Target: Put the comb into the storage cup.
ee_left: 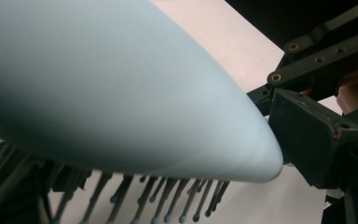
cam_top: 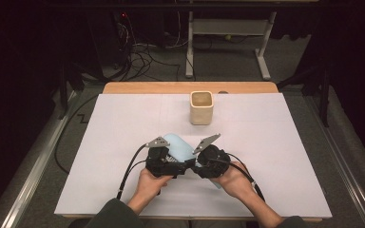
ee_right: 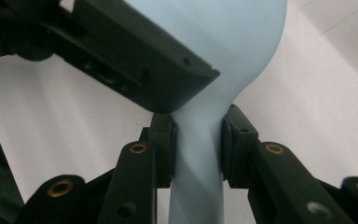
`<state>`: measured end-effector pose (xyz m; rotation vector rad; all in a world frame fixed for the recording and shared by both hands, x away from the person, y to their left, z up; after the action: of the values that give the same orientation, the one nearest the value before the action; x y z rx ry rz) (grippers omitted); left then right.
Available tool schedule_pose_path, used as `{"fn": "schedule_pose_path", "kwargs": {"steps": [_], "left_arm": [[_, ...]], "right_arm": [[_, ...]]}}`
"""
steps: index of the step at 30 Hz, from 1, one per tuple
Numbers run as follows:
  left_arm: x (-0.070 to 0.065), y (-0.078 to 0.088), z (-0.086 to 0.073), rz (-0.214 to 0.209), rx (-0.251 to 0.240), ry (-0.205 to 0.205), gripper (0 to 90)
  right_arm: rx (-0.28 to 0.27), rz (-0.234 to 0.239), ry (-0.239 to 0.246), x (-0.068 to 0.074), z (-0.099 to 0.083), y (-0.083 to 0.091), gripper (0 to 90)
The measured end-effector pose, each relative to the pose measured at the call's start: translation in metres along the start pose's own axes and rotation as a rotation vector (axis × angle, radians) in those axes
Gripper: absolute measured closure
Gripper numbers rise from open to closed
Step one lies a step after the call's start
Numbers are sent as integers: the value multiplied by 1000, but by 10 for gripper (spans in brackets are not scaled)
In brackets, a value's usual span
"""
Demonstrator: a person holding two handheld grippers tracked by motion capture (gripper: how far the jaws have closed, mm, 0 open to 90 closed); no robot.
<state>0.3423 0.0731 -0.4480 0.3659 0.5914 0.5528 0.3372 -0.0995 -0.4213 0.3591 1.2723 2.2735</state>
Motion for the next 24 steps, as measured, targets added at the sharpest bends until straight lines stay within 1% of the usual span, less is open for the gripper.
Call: {"fn": "schedule_pose_path", "kwargs": {"steps": [3,6,8,11,14,15,21,24], "left_arm": [[0,1,2,-1,3,3,174],[-2,3,2,5,1,-9,193],[-2,5,2,8,1,-10,201],[-2,7,3,5,-4,10,228],[-1,10,5,-11,-11,37,255],[-2,10,5,-11,-13,42,266],[-1,13,5,-24,4,72,301],[0,13,5,-30,9,77,315]], "right_arm": [[4,-1,2,0,1,0,707],[7,1,3,1,1,0,707],[8,2,5,2,2,0,707],[8,-4,21,2,5,-1,707],[6,-2,21,2,7,1,707],[0,1,16,2,7,1,707],[-4,5,26,2,9,0,707],[2,6,20,2,9,0,707]]}}
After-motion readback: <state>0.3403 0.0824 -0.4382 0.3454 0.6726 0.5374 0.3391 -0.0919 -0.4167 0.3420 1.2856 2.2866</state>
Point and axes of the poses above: each handheld gripper's, and its own axes: y roughly backward along the jaws, z roughly out of its top, x roughly to its left, the point moved 2 cm from there along -y, roughly forward along the jaws, and after that the axes turned 1 degree about -y, right-handed, at the moved point
